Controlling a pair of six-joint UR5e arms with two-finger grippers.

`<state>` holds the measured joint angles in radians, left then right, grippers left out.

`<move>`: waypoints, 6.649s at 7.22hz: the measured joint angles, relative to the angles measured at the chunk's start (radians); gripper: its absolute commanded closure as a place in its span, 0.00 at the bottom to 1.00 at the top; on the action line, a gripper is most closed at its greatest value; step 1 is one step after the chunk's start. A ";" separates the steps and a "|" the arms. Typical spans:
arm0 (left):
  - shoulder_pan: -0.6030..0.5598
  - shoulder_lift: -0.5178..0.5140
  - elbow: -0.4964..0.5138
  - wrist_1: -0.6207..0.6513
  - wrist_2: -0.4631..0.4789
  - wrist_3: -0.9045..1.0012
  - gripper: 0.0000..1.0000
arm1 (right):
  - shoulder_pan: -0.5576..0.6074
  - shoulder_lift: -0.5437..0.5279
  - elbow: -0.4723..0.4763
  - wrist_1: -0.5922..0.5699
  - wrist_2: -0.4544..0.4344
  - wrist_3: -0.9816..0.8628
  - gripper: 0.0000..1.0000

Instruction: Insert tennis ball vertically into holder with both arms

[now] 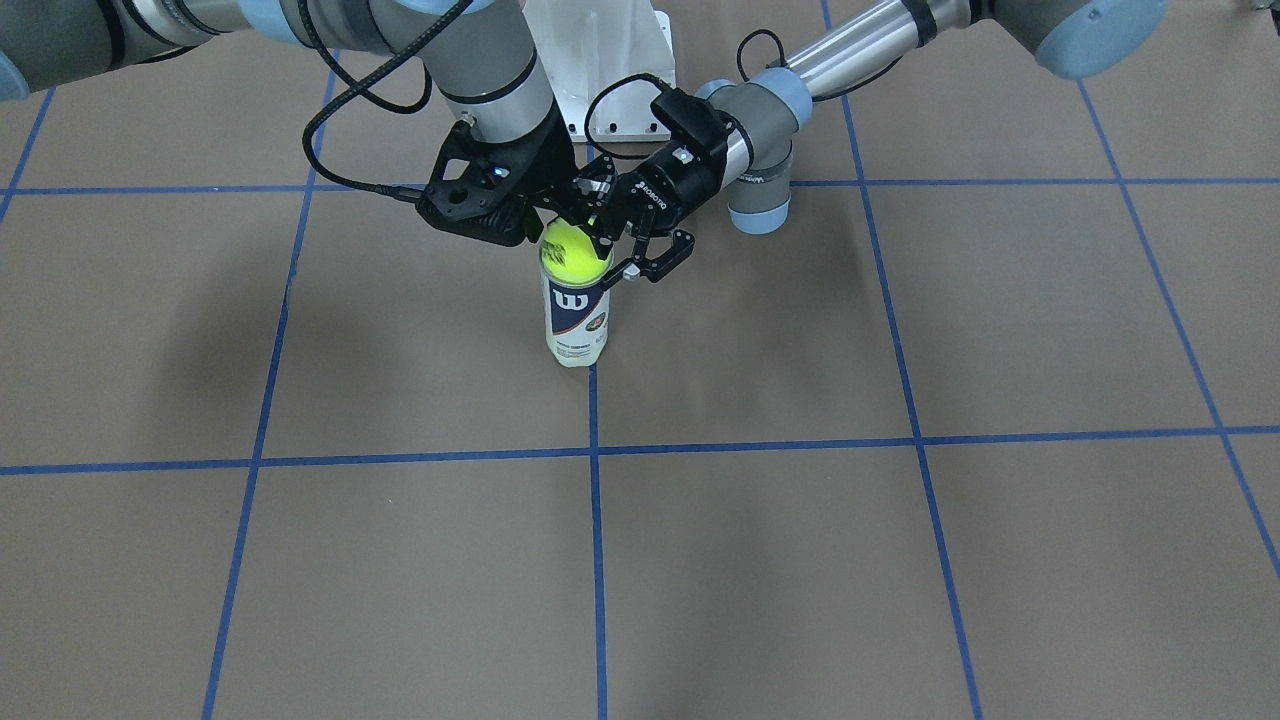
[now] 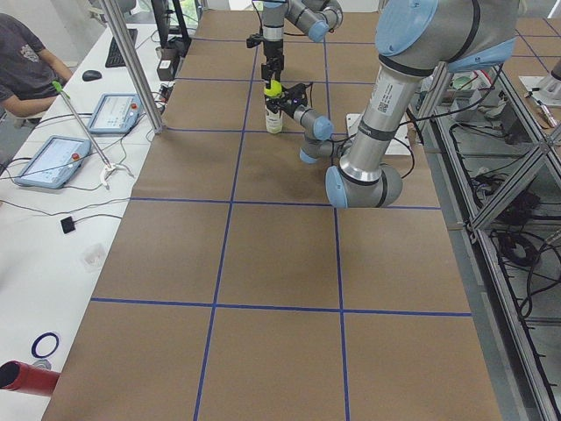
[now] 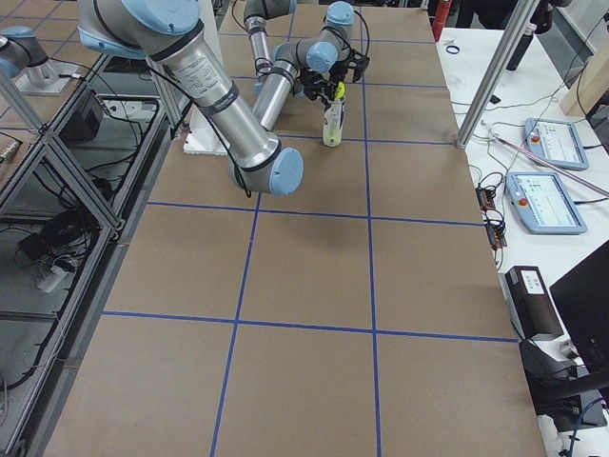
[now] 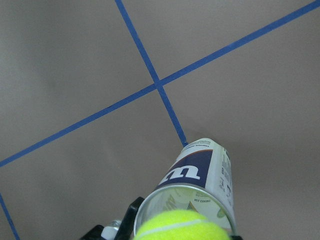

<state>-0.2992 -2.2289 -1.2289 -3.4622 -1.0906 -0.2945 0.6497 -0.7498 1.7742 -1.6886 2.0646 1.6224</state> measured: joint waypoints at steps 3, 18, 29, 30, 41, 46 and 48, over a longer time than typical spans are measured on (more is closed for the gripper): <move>0.000 0.000 0.000 0.000 0.000 0.000 0.14 | -0.003 -0.004 0.007 0.001 -0.007 -0.001 0.01; -0.306 0.398 -0.261 0.176 0.066 -0.388 0.01 | 0.299 -0.346 0.113 0.003 0.052 -0.486 0.01; -1.008 0.374 -0.175 1.387 -1.137 -0.151 0.01 | 0.577 -0.484 -0.158 0.152 0.200 -1.013 0.01; -1.085 0.415 -0.196 1.458 -1.262 -0.063 0.01 | 0.601 -0.507 -0.161 0.154 0.212 -1.056 0.01; -1.178 0.528 -0.372 1.841 -1.266 -0.075 0.01 | 0.716 -0.593 -0.246 0.152 0.266 -1.301 0.01; -1.180 0.654 -0.423 1.831 -1.257 0.171 0.01 | 0.717 -0.611 -0.236 0.149 0.267 -1.355 0.01; -1.193 0.674 -0.398 1.833 -1.261 0.259 0.01 | 0.719 -0.619 -0.232 0.148 0.271 -1.363 0.01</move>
<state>-1.4917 -1.5553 -1.6273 -1.6293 -2.3512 -0.0358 1.3684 -1.3689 1.5417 -1.5401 2.3354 0.2597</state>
